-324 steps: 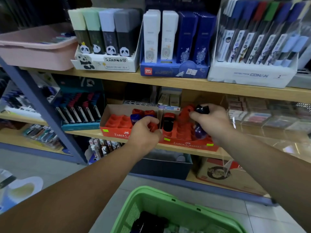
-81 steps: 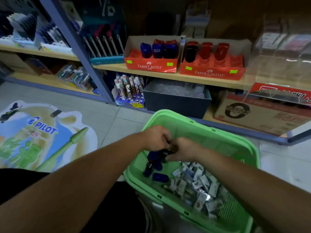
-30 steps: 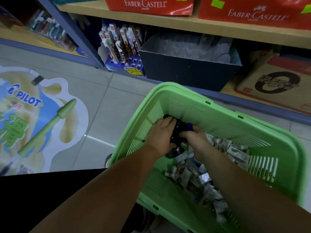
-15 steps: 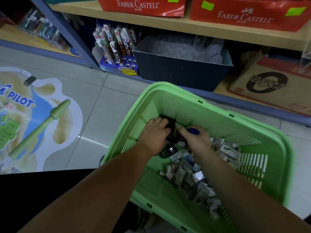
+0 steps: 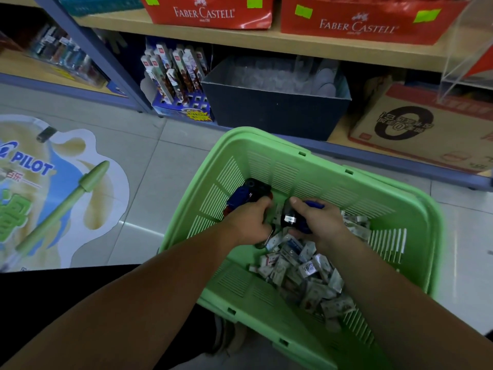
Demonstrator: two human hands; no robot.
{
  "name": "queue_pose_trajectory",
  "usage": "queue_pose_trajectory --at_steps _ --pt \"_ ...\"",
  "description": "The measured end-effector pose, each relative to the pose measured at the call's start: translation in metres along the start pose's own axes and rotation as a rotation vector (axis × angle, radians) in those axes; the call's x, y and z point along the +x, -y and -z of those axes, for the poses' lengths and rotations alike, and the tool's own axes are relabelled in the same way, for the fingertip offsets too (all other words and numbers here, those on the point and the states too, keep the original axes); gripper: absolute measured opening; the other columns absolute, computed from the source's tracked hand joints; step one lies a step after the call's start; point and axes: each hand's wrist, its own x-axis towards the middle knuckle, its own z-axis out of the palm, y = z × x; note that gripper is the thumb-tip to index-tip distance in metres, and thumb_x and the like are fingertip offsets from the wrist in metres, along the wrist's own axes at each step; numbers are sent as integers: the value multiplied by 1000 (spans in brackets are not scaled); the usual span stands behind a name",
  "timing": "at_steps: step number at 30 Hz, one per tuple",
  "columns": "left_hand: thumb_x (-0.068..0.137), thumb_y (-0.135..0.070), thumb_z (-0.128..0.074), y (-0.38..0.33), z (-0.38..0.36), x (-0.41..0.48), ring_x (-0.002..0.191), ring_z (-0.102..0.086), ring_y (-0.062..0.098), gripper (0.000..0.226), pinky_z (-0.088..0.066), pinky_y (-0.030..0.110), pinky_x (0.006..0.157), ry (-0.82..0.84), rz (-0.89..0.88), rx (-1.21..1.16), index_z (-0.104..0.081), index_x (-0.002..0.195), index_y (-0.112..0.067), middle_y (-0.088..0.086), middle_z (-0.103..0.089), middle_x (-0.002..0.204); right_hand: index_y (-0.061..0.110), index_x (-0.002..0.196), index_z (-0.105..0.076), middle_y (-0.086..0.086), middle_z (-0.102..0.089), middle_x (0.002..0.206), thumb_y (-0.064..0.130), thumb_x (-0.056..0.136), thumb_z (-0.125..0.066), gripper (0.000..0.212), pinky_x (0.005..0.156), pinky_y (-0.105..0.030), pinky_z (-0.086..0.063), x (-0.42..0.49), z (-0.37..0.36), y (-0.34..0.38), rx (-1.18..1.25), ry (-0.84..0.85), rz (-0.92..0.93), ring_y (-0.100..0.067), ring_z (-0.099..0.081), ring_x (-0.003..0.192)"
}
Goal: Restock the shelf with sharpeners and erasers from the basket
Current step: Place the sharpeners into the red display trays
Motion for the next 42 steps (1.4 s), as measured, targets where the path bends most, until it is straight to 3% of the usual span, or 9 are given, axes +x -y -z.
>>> queue_pose_trajectory --at_steps 4,8,12,15,21,29,34,37,42 --pt "93 -31 -68 7 -6 3 100 -62 24 46 -54 34 86 52 47 175 -58 134 -14 10 -63 120 10 108 -64 -16 -68 111 0 88 -80 28 80 -48 -63 1 3 2 61 58 -51 -36 -70 97" --pt "84 -48 -76 -3 -14 6 101 -65 24 51 -58 40 81 59 43 476 -62 124 -19 3 -59 119 8 116 -67 -18 -70 114 -4 83 -83 39 70 -41 -64 3 2 -3 43 53 -47 -38 -72 100" --pt "85 -36 -77 -6 -21 7 97 -68 25 45 -58 41 76 12 16 582 -59 123 -21 1 -61 115 6 112 -66 -21 -69 111 -2 80 -86 39 70 -42 -64 2 4 -4 67 -4 -55 -37 -71 97" --pt "82 -26 -77 0 -22 6 90 -70 23 41 -60 39 74 -23 15 459 -55 117 -25 -2 -69 101 8 109 -66 -21 -68 111 0 81 -86 36 74 -47 -66 0 4 -3 18 -1 -49 -38 -71 99" --pt "73 -22 -89 -11 15 -8 78 -68 16 34 -56 29 66 -125 65 -254 -61 91 -26 -5 -69 84 9 113 -64 -21 -70 109 -1 87 -80 32 67 -44 -65 -24 -5 21 -57 152 5 -34 -76 80" --pt "77 -16 -86 -56 106 -65 58 -58 -6 22 -42 8 54 -275 -36 -327 -66 82 -22 -11 -65 72 10 118 -69 -19 -78 107 8 91 -77 29 68 -41 -64 -93 -31 105 -172 326 115 -34 -79 88" --pt "72 -15 -85 -90 179 -104 64 -64 13 25 -58 32 59 -483 -104 -341 -68 87 -26 -3 -71 76 17 124 -62 -20 -73 115 9 98 -68 28 66 -43 -65 -158 -52 177 -298 407 313 -40 -78 84" --pt "76 -18 -87 -104 216 -123 59 -64 14 28 -51 27 50 -592 -157 -473 -70 98 -21 1 -73 78 17 128 -62 -21 -75 113 8 96 -72 34 66 -42 -65 -184 -63 215 -334 403 417 -38 -79 85" --pt "77 -25 -91 -120 273 -131 79 -70 13 42 -58 26 60 -715 -220 -504 -63 108 -21 0 -70 96 13 122 -65 -17 -79 101 6 91 -77 34 70 -37 -62 -199 -69 267 -359 316 570 -33 -80 85"
